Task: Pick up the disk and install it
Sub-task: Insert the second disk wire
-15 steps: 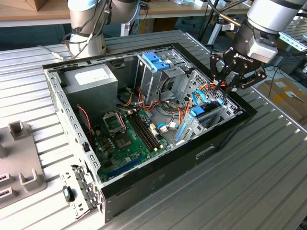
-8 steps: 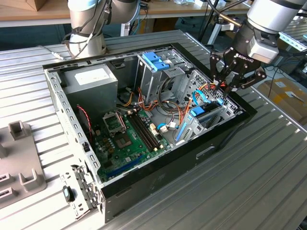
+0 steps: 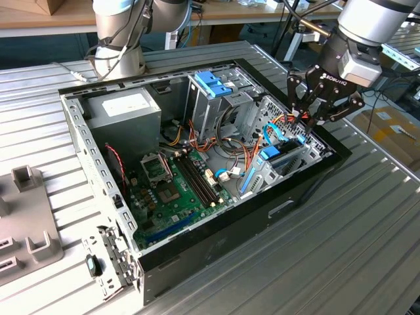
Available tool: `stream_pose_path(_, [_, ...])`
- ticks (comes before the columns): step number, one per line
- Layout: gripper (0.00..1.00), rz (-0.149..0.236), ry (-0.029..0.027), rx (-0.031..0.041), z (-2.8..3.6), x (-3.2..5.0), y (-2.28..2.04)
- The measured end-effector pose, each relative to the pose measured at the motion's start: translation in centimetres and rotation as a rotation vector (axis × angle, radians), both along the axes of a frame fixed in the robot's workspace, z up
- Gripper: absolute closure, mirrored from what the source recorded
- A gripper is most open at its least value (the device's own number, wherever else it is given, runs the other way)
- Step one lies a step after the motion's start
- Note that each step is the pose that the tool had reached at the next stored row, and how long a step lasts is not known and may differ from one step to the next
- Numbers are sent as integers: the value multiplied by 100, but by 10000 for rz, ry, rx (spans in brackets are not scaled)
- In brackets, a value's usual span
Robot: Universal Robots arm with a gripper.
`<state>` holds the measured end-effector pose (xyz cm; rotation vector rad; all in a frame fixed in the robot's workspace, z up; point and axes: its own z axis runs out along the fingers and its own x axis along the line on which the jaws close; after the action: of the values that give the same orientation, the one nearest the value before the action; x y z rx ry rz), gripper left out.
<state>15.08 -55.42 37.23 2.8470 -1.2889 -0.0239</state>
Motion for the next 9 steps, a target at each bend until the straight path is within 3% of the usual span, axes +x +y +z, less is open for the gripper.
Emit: stream_pose_path(9, [64, 10, 0, 0, 0, 36, 38])
